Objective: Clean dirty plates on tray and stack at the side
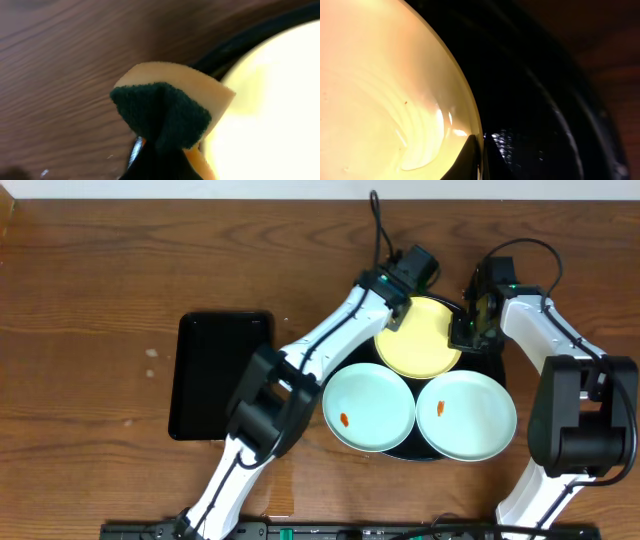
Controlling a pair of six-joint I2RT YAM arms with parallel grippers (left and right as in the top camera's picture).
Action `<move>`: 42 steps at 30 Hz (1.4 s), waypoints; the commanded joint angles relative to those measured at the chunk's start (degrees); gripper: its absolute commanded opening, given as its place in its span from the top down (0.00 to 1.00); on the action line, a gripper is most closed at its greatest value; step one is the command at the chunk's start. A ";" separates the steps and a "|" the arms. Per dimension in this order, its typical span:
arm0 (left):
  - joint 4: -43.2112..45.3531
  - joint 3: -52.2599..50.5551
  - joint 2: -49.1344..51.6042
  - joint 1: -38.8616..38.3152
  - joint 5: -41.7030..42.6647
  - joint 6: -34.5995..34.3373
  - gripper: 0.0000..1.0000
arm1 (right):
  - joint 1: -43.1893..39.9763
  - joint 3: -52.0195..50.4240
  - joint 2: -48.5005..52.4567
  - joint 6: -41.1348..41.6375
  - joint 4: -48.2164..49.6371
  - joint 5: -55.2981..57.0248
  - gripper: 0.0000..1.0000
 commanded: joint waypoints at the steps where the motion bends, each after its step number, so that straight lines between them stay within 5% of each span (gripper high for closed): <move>1: -2.16 1.49 -5.49 1.14 -0.94 -4.07 0.92 | 0.07 0.37 -1.99 0.07 -0.63 4.59 0.99; 12: -15.43 1.46 -20.81 9.84 16.11 -9.33 0.93 | 2.75 0.66 -13.73 -1.79 -2.73 13.75 0.99; 22: -33.90 -0.33 -32.98 26.51 16.46 -10.27 0.93 | 12.07 0.66 -21.31 -6.45 -4.33 30.88 0.99; 31: -34.36 -13.46 -38.56 36.24 17.97 -7.67 0.93 | 24.79 0.66 -22.45 -11.74 -4.39 55.28 0.99; 42: -28.33 -28.41 -40.17 42.51 19.06 -6.56 0.93 | 34.56 0.66 -22.45 -13.49 -5.27 66.64 0.99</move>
